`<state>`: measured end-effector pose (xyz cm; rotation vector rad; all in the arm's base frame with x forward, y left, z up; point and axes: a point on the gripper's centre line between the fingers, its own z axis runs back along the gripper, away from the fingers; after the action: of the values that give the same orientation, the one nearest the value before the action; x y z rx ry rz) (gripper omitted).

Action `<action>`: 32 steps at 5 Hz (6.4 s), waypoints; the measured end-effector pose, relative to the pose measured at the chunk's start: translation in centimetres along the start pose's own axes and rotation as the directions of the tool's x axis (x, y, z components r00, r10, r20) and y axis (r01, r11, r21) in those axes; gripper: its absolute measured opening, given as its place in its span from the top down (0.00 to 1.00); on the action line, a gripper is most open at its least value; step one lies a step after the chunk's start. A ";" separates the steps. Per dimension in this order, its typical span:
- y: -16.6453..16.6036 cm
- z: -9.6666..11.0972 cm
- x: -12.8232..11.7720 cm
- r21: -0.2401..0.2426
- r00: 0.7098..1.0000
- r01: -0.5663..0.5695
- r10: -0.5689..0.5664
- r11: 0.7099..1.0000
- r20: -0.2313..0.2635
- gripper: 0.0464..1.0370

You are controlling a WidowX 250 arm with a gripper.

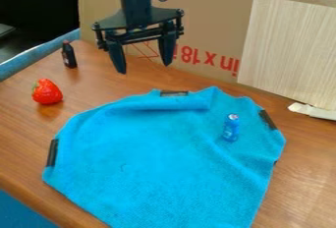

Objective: Fold the cloth from left to right

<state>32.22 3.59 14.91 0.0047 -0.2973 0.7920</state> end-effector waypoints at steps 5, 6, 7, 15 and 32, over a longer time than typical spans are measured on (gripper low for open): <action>8.9 -2.4 -1.0 -0.050 0.989 0.135 -0.138 0.990 -0.053 0.04; 10.7 -3.7 -1.6 -0.061 0.989 0.129 -0.133 0.990 -0.063 0.04; 11.6 -4.5 -2.2 -0.022 0.990 0.129 -0.130 0.991 -0.060 0.04; 15.9 -9.6 -3.9 0.075 0.997 0.072 -0.072 0.995 0.001 0.08; -12.8 -5.0 -5.7 -0.056 0.961 -0.214 0.200 0.975 -0.192 0.82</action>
<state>38.69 -8.85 9.97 -0.1745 -0.1519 0.9813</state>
